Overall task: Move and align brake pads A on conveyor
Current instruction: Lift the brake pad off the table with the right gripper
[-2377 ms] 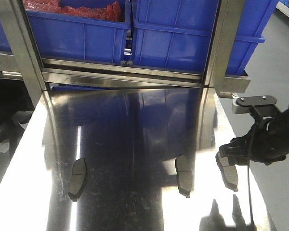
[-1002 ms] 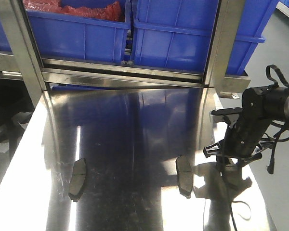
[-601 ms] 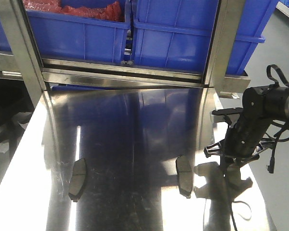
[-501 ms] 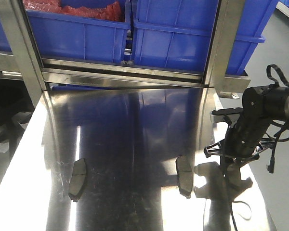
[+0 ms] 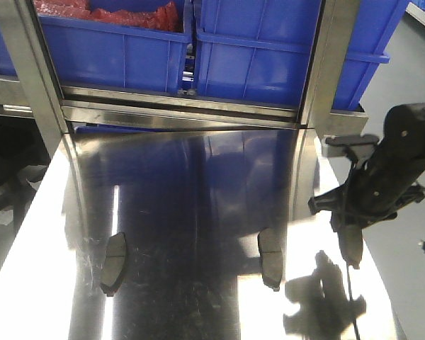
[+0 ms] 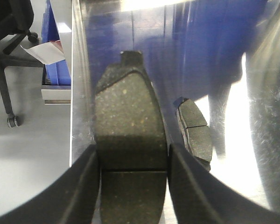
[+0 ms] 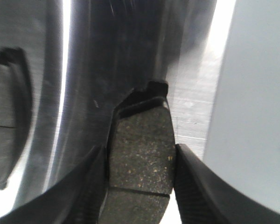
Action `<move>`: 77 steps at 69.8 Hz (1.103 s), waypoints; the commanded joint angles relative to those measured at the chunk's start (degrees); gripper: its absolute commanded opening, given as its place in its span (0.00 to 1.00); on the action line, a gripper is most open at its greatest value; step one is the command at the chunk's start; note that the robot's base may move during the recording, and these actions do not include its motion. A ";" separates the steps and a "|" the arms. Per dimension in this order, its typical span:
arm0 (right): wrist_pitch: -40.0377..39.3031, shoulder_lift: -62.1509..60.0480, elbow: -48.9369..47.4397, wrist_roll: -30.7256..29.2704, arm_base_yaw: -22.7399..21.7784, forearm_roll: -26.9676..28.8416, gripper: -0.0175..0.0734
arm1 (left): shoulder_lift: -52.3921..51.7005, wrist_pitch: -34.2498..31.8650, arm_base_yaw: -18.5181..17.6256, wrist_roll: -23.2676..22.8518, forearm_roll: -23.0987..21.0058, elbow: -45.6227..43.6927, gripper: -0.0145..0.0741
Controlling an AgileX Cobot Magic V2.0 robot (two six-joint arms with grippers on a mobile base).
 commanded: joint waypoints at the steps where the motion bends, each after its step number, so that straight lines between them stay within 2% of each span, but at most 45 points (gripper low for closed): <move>1: -1.27 -7.04 -1.25 -0.32 -0.13 -0.20 0.18 | -0.20 -4.70 -0.33 -0.52 -0.70 -1.72 0.16; 14: -6.70 -17.80 3.09 0.00 -0.13 -0.40 0.19 | -0.20 -4.70 -0.33 -0.52 -0.70 -1.72 0.16; 40: -17.38 -44.87 19.12 -0.39 -0.13 -1.79 0.19 | -0.20 -4.70 -0.33 -0.52 -0.70 -1.72 0.16; 62: -17.51 -64.39 32.16 0.00 -0.13 -0.30 0.19 | -0.20 -4.70 -0.33 -0.52 -0.70 -1.72 0.16; 77: -14.31 -68.92 36.35 0.00 -0.13 -0.25 0.19 | -0.20 -4.70 -0.33 -0.52 -0.70 -1.72 0.16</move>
